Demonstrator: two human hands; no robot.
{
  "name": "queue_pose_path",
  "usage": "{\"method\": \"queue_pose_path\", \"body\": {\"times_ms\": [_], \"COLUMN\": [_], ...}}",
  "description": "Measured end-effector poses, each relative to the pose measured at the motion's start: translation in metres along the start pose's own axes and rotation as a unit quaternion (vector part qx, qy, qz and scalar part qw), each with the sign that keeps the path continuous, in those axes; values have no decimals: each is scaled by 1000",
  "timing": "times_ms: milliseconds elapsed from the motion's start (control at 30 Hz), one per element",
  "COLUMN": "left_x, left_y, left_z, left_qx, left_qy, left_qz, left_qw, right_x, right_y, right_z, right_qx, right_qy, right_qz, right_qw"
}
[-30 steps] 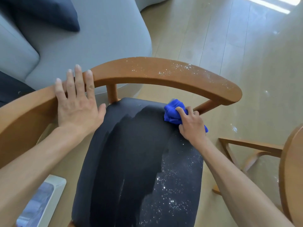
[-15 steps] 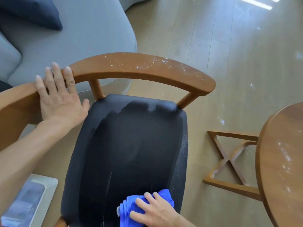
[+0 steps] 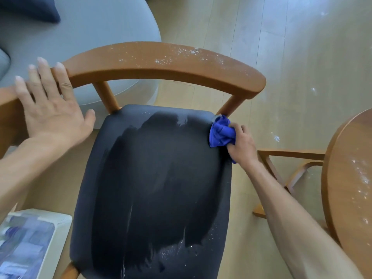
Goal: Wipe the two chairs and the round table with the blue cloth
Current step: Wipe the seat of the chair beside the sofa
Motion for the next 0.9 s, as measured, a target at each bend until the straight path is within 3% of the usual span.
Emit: {"method": "queue_pose_path", "body": {"times_ms": [200, 333, 433, 567, 667, 767, 900], "left_x": [-2, -2, 1, 1, 0, 1, 0], "left_y": [2, 0, 0, 5, 5, 4, 2], "left_z": [1, 0, 0, -1, -3, -3, -2], "left_qx": [4, 9, 18, 21, 25, 33, 55], "left_qy": [10, 15, 14, 1, -2, -7, -8], "left_qz": [1, -1, -2, 23, 49, 65, 83], "left_qw": [1000, 1000, 1000, 1000, 998, 997, 995], "right_x": [-19, 4, 25, 32, 46, 59, 58], "right_y": [-8, -22, -40, -42, -31, -18, -13], "right_z": [-126, -247, -300, -291, -227, -140, -62], "right_qx": [30, 127, 224, 220, 161, 44, -31], "right_qy": [-11, 114, 226, 289, 233, 120, -30], "right_qz": [38, 6, -75, -140, -110, -118, -138], "right_qw": [999, 985, 945, 921, 953, 985, 989]}}
Point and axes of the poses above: each hand's wrist, its own z-axis towards the middle knuckle, its own y-axis out of the back of the hand, x = y × z, the point moved 7 cm from there along z, towards the middle knuckle, and after that the axes turned 5 degrees about -y, right-handed, at the moved point
